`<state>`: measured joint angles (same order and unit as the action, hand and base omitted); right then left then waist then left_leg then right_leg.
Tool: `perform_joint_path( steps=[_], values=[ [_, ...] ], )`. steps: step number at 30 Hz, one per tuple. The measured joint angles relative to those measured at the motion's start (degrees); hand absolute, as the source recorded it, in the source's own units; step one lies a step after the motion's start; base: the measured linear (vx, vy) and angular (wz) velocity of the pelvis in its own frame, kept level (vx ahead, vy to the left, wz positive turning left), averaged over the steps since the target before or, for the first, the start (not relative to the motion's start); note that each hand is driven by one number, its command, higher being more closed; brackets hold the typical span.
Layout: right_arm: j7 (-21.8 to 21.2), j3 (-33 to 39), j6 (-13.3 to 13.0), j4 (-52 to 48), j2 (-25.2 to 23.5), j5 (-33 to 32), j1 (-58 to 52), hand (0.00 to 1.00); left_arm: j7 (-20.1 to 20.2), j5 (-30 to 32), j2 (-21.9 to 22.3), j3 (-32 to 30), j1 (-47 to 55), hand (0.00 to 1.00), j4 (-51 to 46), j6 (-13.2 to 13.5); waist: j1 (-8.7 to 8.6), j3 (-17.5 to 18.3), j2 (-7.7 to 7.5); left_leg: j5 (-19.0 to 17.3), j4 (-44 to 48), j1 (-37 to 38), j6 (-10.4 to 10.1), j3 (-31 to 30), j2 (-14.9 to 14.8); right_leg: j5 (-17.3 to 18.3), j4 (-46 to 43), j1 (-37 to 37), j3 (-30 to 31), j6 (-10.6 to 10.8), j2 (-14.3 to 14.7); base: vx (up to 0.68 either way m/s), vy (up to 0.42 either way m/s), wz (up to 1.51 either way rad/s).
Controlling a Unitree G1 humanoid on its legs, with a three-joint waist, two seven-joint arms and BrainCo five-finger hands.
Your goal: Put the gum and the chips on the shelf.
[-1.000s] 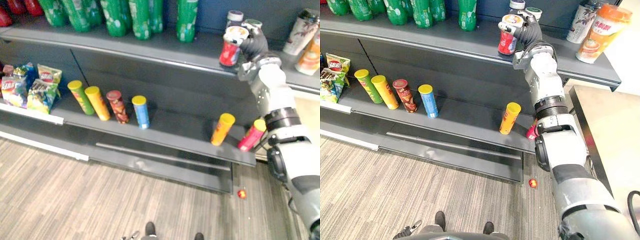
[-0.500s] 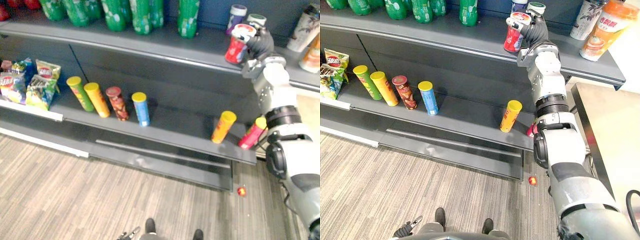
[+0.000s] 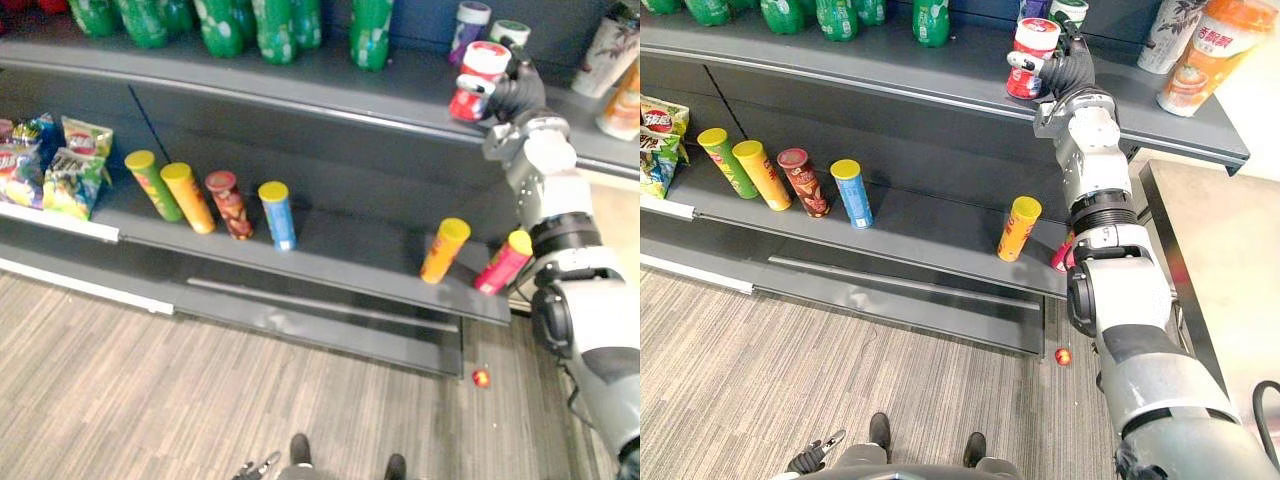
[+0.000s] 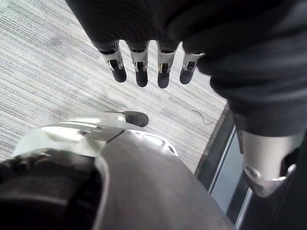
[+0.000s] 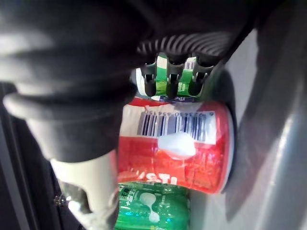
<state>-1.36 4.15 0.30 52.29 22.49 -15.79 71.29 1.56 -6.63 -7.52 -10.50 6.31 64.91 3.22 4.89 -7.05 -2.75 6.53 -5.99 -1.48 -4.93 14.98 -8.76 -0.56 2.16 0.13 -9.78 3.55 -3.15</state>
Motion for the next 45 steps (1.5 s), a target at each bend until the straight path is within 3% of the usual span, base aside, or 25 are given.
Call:
perform_joint_path(
  steps=[12, 22, 36, 43, 45],
  values=[
    [1.11, -0.03, 0.23, -3.59, -0.01, 0.02, -2.40, 0.00, -0.09, 0.02, 0.06, -0.75, 0.01, 0.00, 0.00, -0.05, -0.34, -0.11, -0.18, -0.08, -0.01, 0.73, -0.11, 1.42, -0.36, -0.20, -0.07, -0.08, 1.20, -0.20, 0.31, 0.02, -0.002, -0.06],
    [1.30, -0.28, 0.04, -14.93, 0.00, -0.65, -6.10, 0.00, -0.09, 0.17, 0.06, -2.09, 0.44, 0.00, 0.02, -0.13, -1.38, -0.09, -0.21, -0.26, -0.01, 1.94, -0.34, 3.18, -0.62, -0.56, -0.11, 0.03, 3.14, -0.22, 0.53, 0.01, 0.000, -0.09],
    [2.83, -2.86, -5.16, -39.31, 0.01, -3.07, -14.20, 0.00, -0.25, 0.79, 0.03, -3.32, 1.19, 0.00, 0.14, -0.79, -3.07, 0.12, -0.39, -0.60, 0.00, 3.21, -0.78, 7.33, -1.12, -1.51, -0.02, -0.99, 7.09, -0.19, 1.18, 0.02, -0.001, -0.15],
    [3.44, -5.77, -10.77, -57.20, -7.08, -2.76, -27.95, 0.00, -1.42, 1.41, 0.22, -3.90, 2.07, 0.00, 1.12, -0.80, -3.47, 2.30, -0.38, -1.20, 0.00, 4.81, -1.18, 10.82, -1.70, -1.76, -0.30, -1.40, 10.35, -0.26, 1.94, 0.01, 0.002, -0.24],
    [2.85, -8.32, -11.10, -60.19, -8.95, -2.78, -32.57, 0.00, -1.56, 1.68, 0.38, -4.83, 2.37, 0.00, 1.15, -0.79, -3.81, 2.89, -0.36, -1.26, 0.00, 4.83, -1.27, 11.30, -1.79, -1.74, -0.44, -1.76, 10.70, -0.16, 2.06, 0.00, -0.004, -0.16]
  ],
)
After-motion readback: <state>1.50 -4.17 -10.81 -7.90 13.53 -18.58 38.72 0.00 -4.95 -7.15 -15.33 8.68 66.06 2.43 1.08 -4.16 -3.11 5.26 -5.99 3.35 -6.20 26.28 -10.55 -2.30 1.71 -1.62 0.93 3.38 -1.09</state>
